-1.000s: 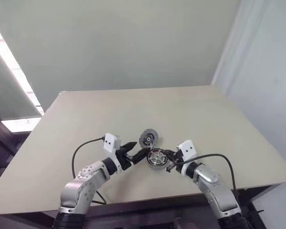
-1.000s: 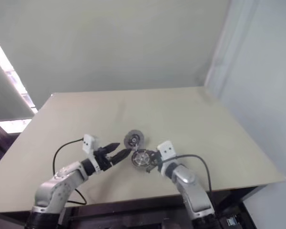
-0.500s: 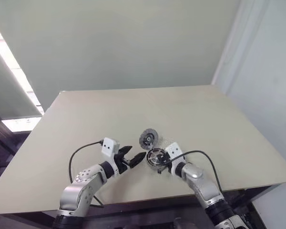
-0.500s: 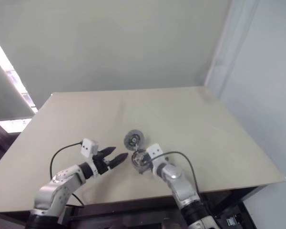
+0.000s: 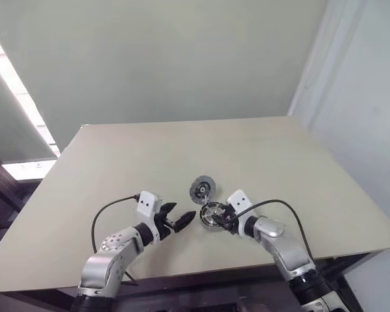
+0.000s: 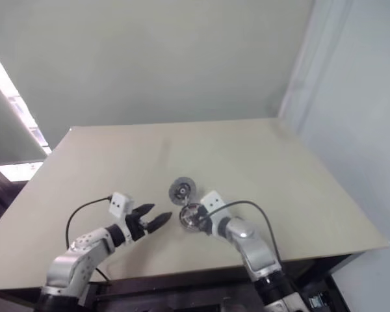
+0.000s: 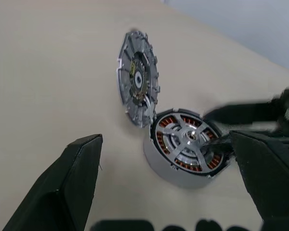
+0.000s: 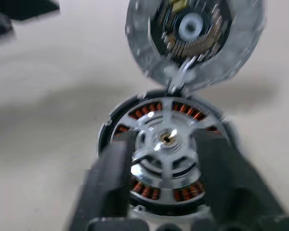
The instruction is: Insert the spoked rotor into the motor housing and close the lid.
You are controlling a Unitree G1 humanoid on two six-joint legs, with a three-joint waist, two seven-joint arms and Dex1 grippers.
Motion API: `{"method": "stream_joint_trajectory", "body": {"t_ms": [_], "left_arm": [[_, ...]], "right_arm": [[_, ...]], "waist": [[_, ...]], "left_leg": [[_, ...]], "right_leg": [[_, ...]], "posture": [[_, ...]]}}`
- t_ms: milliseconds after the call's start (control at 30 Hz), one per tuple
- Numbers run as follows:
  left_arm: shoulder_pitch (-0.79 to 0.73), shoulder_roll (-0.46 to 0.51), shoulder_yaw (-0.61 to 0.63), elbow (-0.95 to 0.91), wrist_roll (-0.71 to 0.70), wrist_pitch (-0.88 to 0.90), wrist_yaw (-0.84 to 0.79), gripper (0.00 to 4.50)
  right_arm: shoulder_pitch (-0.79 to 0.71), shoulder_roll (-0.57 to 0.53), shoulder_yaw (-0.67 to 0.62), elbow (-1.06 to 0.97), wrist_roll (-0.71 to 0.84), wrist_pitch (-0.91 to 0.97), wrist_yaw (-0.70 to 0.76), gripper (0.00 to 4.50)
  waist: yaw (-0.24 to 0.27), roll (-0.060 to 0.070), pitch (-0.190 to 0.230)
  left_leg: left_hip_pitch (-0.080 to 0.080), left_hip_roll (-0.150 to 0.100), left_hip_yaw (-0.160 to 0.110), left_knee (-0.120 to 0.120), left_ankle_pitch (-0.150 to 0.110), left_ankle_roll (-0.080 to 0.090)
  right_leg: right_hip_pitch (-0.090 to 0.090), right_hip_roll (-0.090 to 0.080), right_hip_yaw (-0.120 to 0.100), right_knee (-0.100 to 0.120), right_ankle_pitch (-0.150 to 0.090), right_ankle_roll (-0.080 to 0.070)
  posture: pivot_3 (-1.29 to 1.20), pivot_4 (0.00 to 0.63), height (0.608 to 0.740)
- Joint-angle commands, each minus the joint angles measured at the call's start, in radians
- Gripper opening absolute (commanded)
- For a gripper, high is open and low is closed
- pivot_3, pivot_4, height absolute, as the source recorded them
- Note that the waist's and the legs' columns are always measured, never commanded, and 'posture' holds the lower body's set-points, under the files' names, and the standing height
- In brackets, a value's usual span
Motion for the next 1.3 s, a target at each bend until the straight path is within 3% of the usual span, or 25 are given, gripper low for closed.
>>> {"method": "stream_joint_trajectory", "body": {"t_ms": [33,133,333,800,1300], "left_arm": [[0.005,0.008,0.016,-0.010,0.007,-0.023,-0.010,4.50],[0.016,0.018,0.013,-0.010,0.013,-0.019,-0.018,4.50],[0.031,0.031,-0.001,0.008,0.042,-0.019,-0.028,4.50],[0.033,0.019,0.009,0.003,0.049,-0.015,-0.022,4.50],[0.036,0.013,0.004,0.003,0.057,-0.021,-0.021,4.50]], "right_arm": [[0.008,-0.076,0.064,-0.144,-0.051,0.014,0.050,3.46],[0.014,-0.160,0.128,-0.201,-0.108,0.024,0.088,4.47],[-0.005,-0.266,0.254,-0.222,-0.232,-0.007,0.149,4.47],[-0.074,-0.229,0.319,0.000,-0.395,-0.158,0.094,4.47],[-0.069,-0.200,0.330,0.029,-0.454,-0.224,0.138,4.47]], "waist": [[0.000,0.000,0.000],[0.001,0.000,0.000],[0.000,-0.001,0.000],[0.001,-0.001,0.000],[-0.001,-0.002,0.000]], "left_leg": [[0.000,0.000,0.000,0.000,0.000,0.000],[0.000,0.000,0.000,0.000,0.000,0.000],[0.001,0.000,0.001,0.001,0.000,0.000],[0.001,0.000,0.000,0.001,0.000,0.000],[0.006,0.001,0.001,0.000,0.000,0.000]], "right_leg": [[0.000,0.000,0.000,0.000,0.000,0.000],[0.000,0.000,0.000,0.000,0.000,0.000],[0.001,0.000,0.000,0.000,0.000,0.000],[0.001,0.000,-0.001,0.000,0.000,0.000],[0.004,0.000,-0.001,0.001,0.000,0.000]], "posture": [[0.00,0.000,0.740],[0.00,0.000,0.740],[0.00,0.000,0.740],[0.00,0.000,0.740],[0.00,0.000,0.740]]}}
